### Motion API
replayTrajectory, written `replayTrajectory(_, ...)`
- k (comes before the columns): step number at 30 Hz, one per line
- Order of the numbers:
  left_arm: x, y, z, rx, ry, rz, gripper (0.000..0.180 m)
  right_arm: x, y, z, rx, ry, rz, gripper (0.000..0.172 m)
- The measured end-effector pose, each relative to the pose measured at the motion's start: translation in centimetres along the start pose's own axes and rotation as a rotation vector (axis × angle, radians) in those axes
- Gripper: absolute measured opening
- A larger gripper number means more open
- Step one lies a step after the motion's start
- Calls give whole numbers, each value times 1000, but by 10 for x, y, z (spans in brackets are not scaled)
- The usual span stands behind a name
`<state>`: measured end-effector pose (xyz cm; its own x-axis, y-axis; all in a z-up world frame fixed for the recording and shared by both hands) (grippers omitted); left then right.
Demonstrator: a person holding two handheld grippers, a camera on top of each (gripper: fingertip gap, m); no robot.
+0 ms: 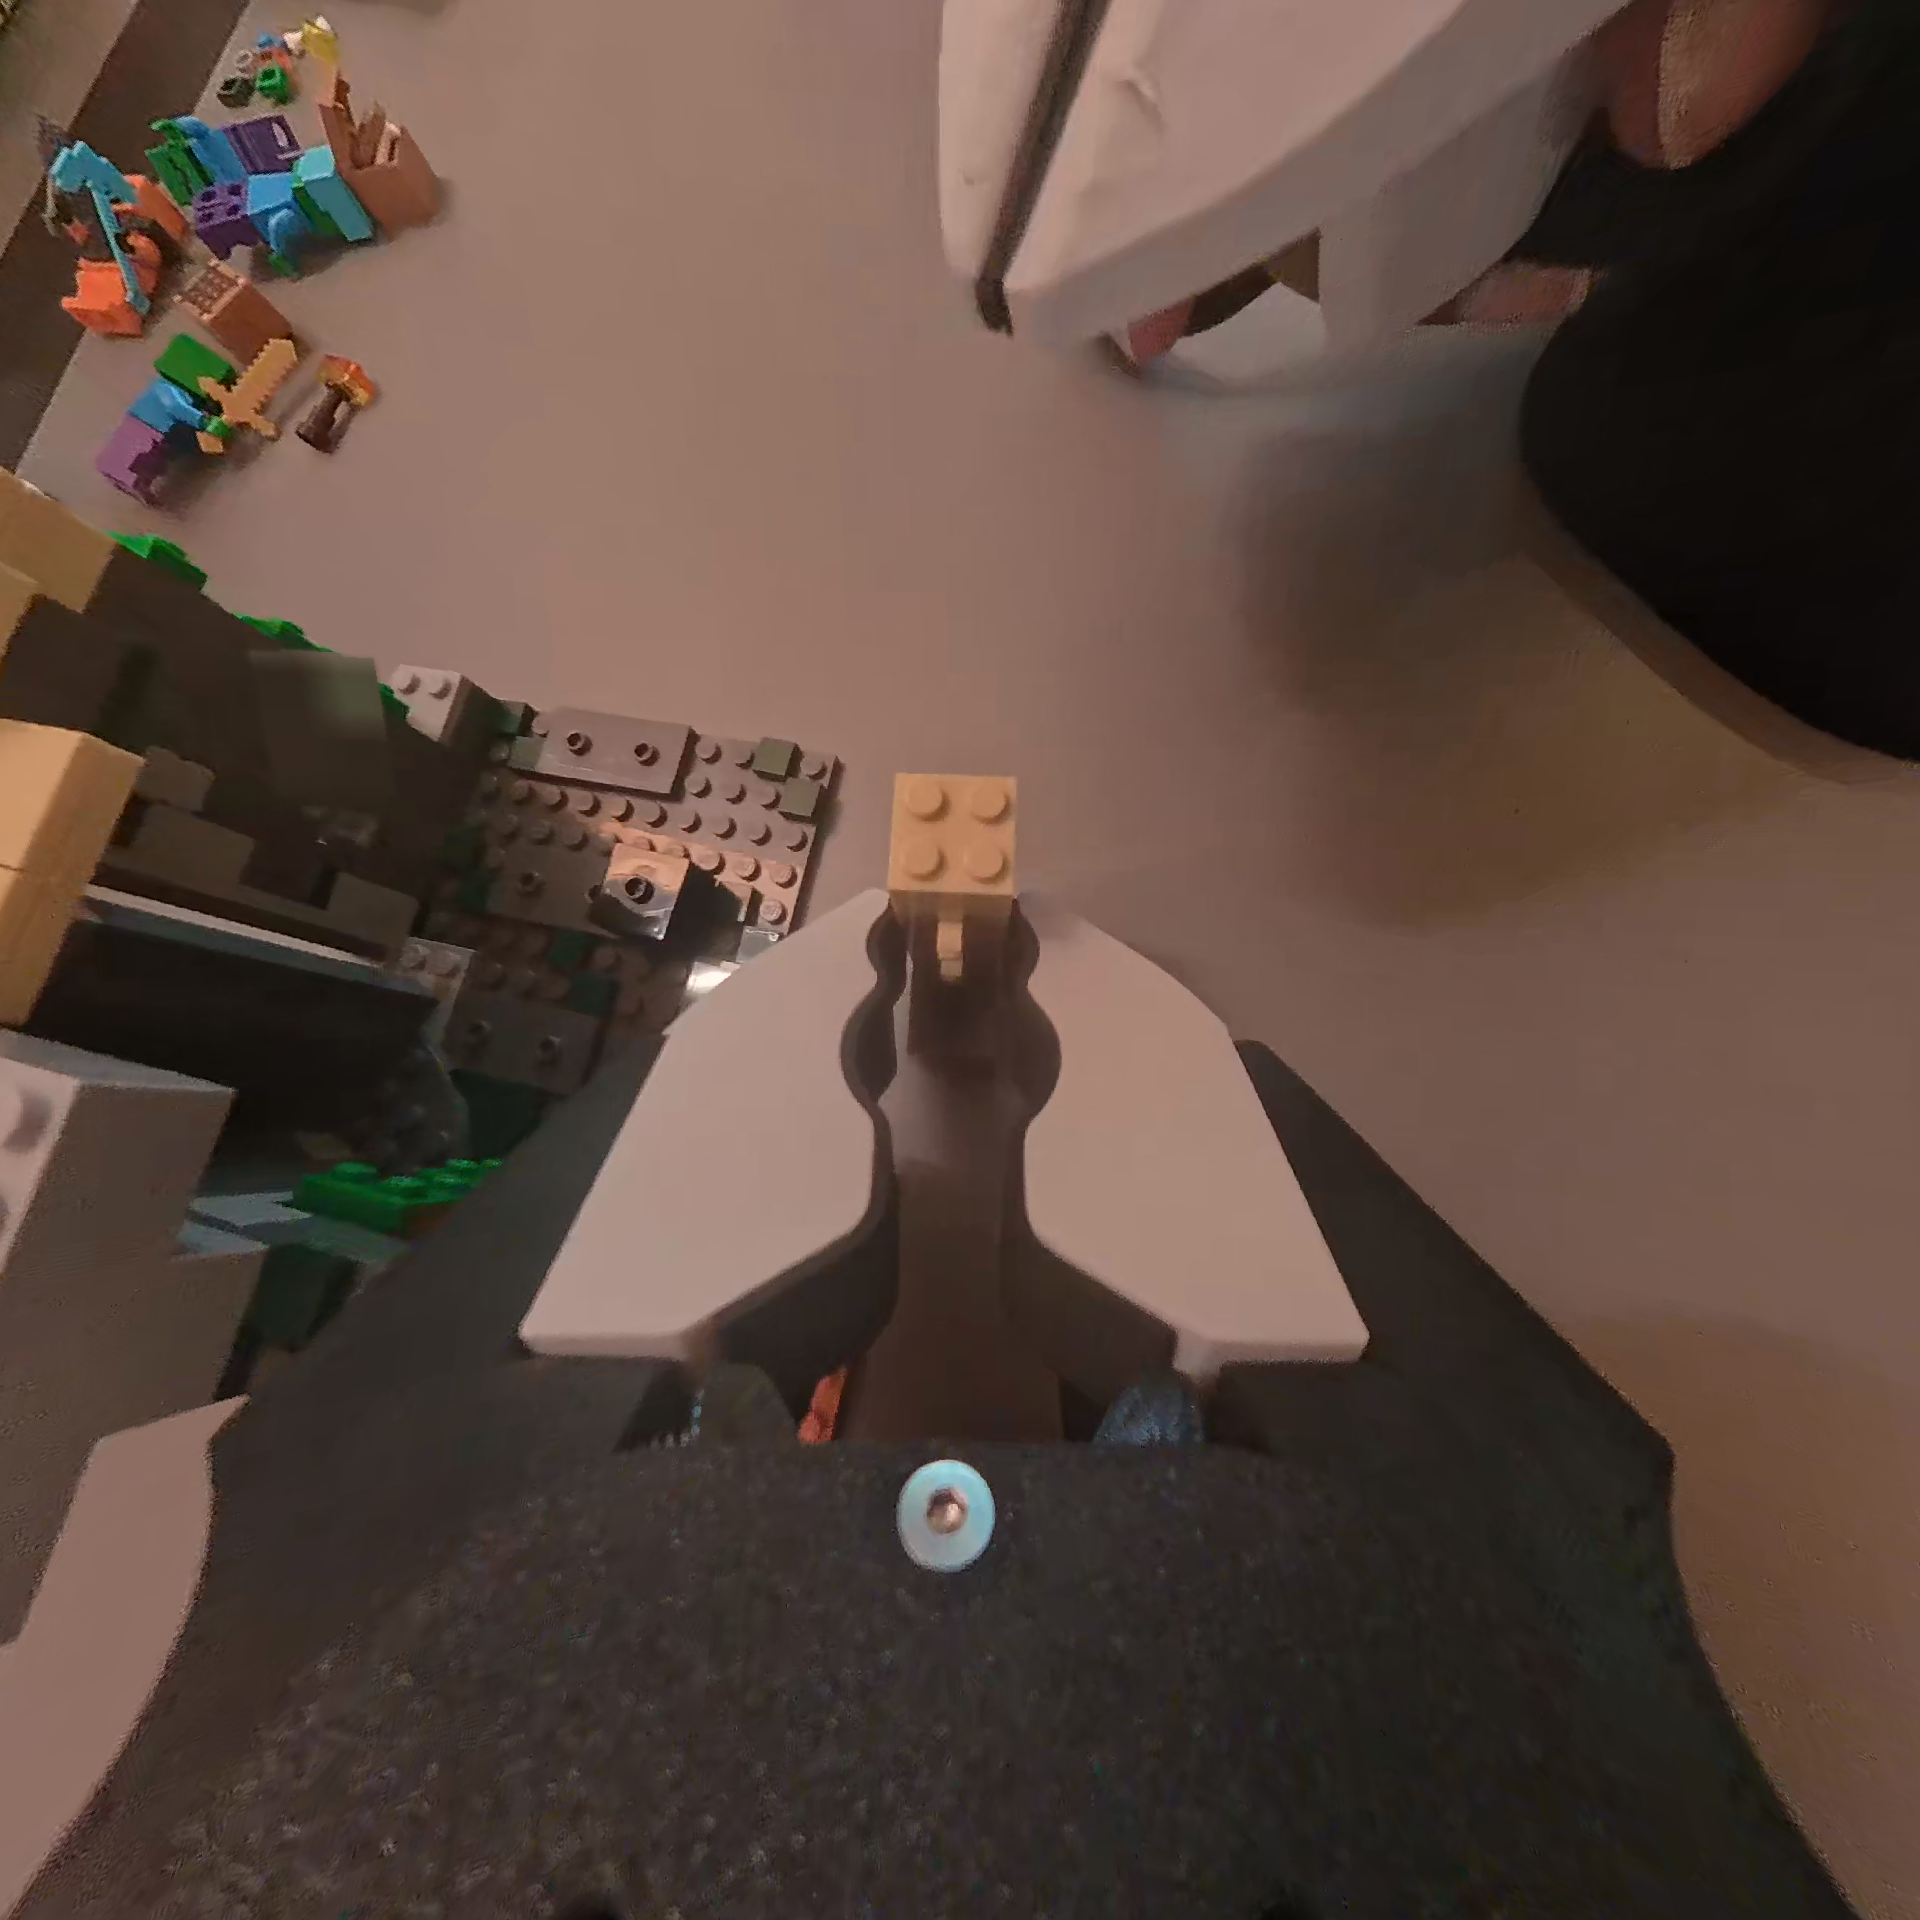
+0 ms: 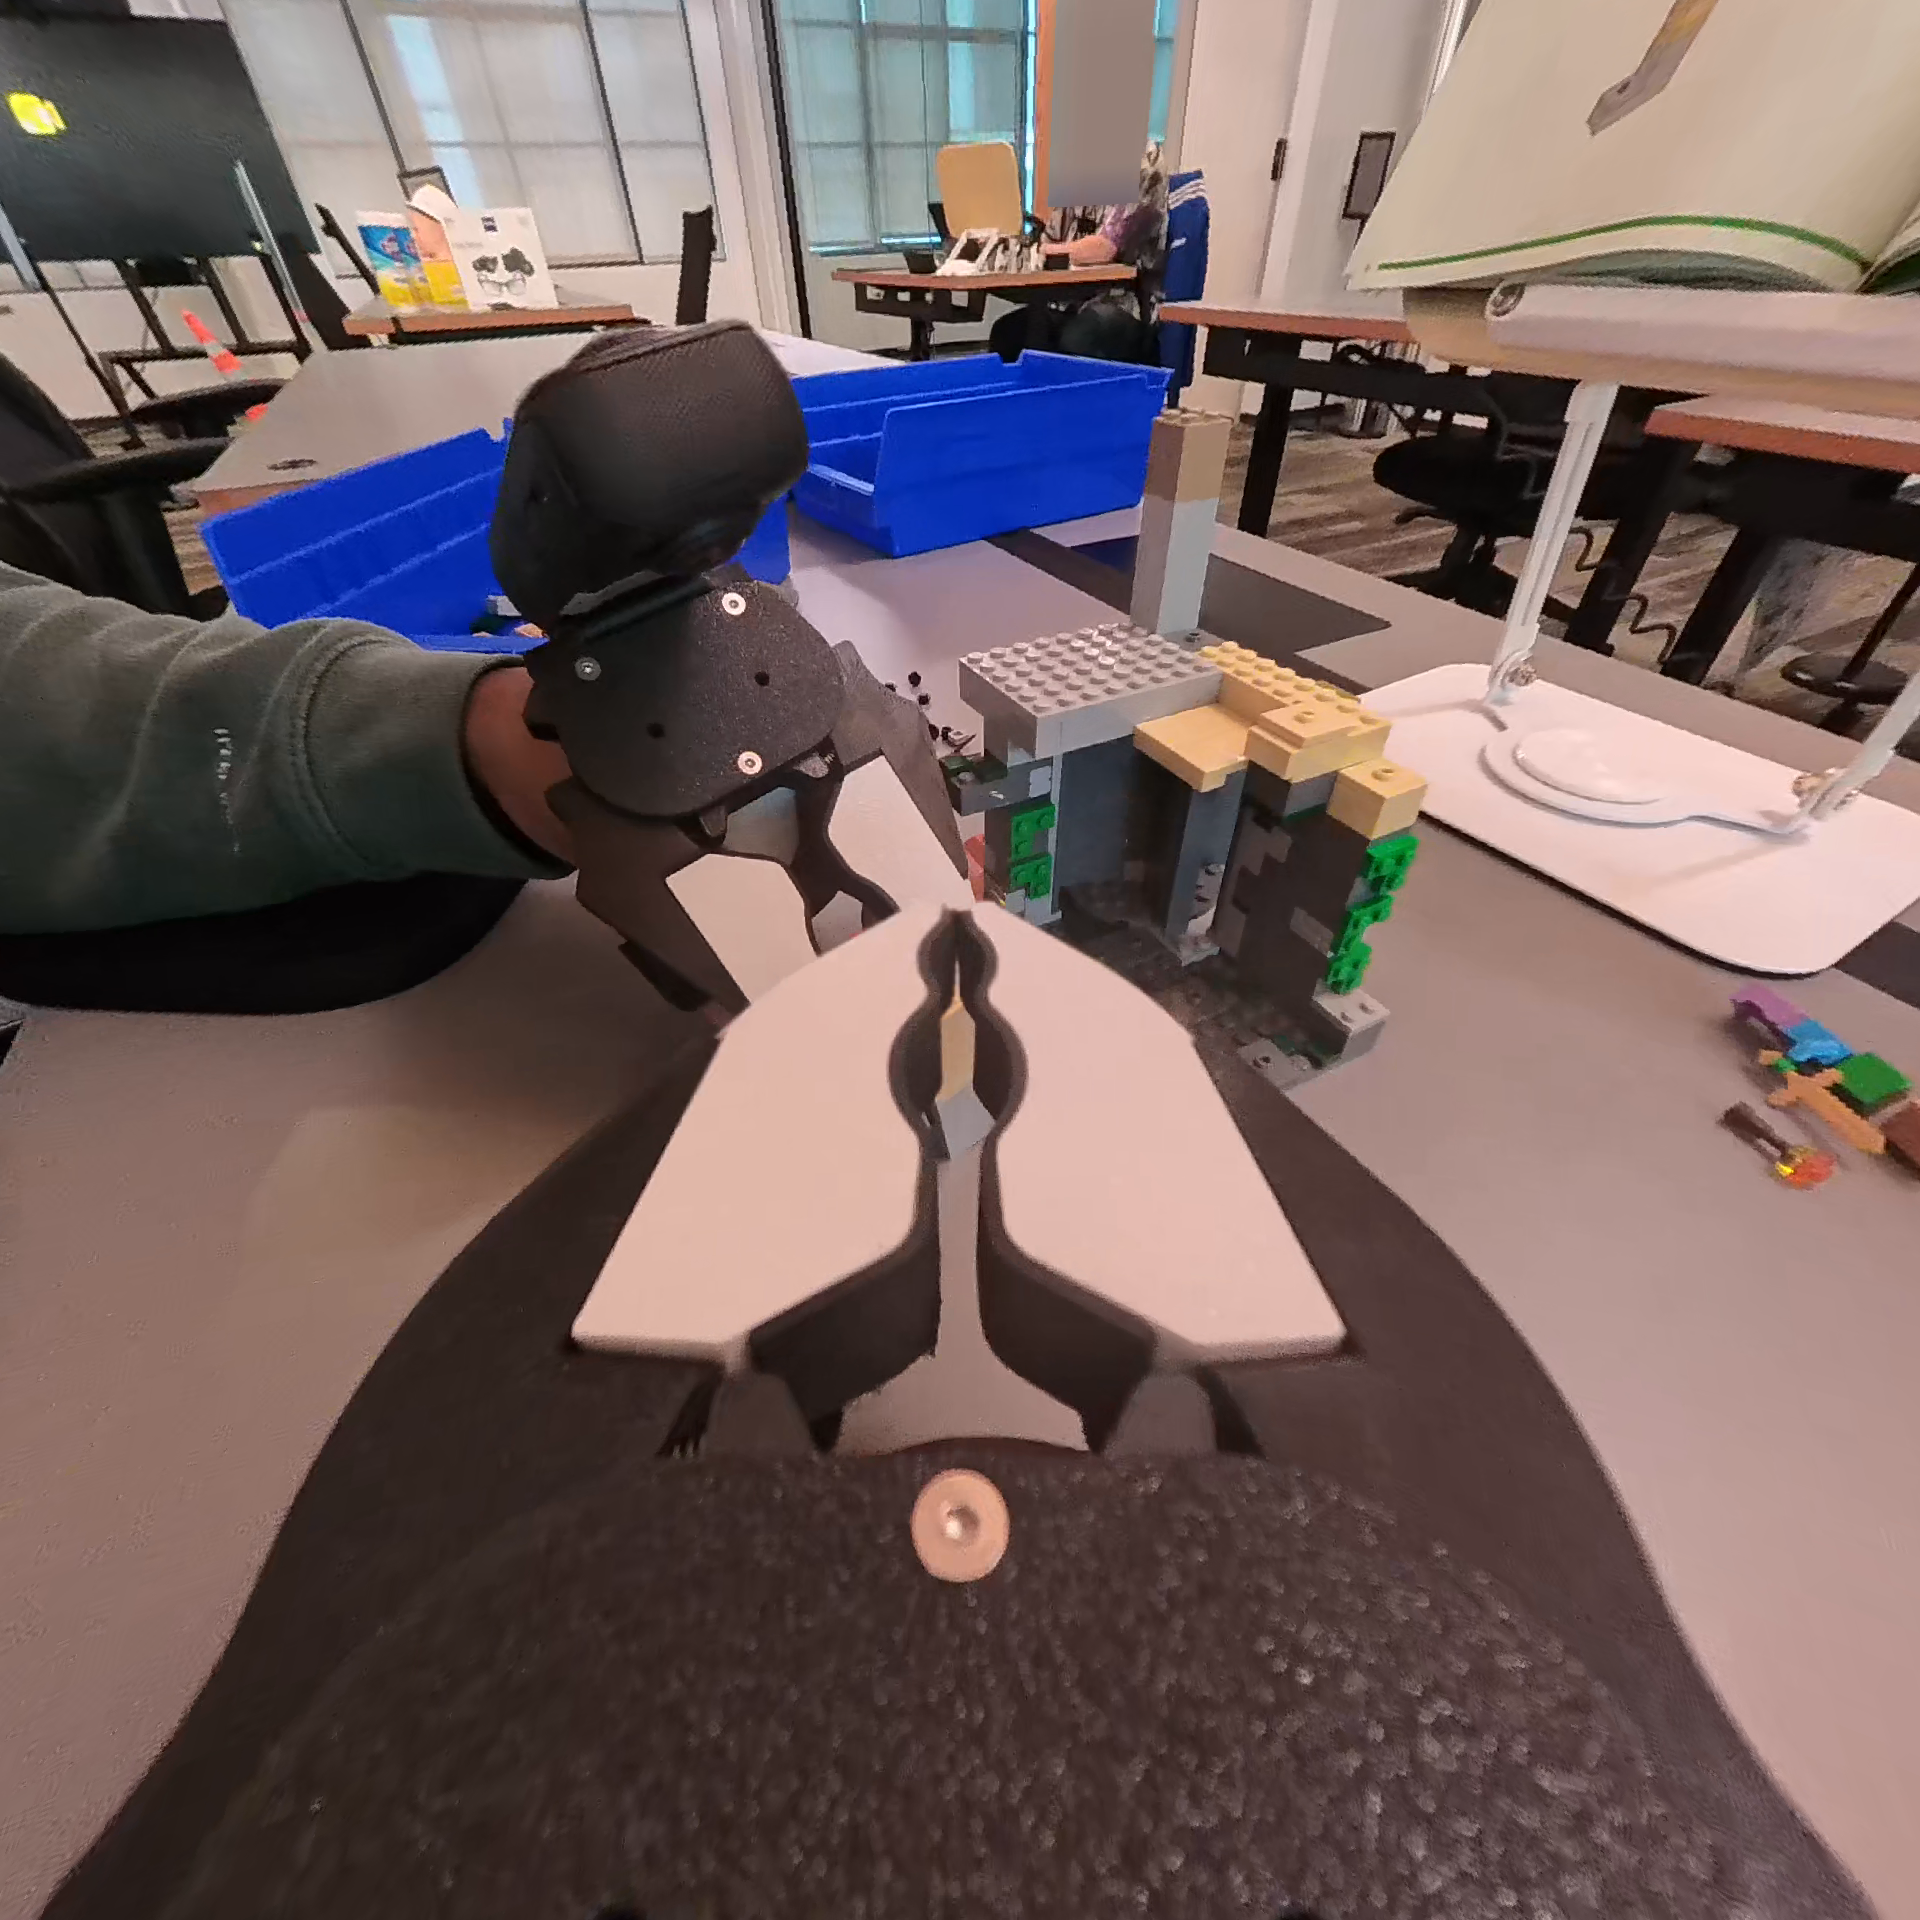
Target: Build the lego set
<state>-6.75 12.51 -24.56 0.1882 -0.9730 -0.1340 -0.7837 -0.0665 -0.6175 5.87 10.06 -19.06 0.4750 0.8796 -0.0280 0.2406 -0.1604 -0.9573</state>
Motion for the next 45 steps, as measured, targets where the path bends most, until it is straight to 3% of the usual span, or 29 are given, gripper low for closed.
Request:
replayTrajectory(8, -2, -2, 4, 25, -2, 63, 17, 5, 13, 7, -36, 16, -5, 0)
replayTrajectory(14, -3, 2, 11, -11, -9, 96, 21, 7, 17, 8, -29, 45, -7, 9)
replayTrajectory(36, 8, -4, 9, 22, 23, -83, 18, 8, 20, 7, -55, 86, -17, 14)
replayTrajectory(45, 11, -2, -7, 57, 36, -134, 32, 11, 17, 1, -22, 104, -4, 25)
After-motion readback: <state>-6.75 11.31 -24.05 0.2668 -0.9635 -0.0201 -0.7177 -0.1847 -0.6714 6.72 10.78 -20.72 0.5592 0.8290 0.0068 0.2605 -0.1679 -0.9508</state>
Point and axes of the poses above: each gripper's, where its closed fingertips meet, z out along the fingers, y out of its underside, x = y × z across the jaws, the point moved 7 cm from there along -z, back along the fingers, and after that the axes turned 8 degrees about -x, right-handed, at the moved point
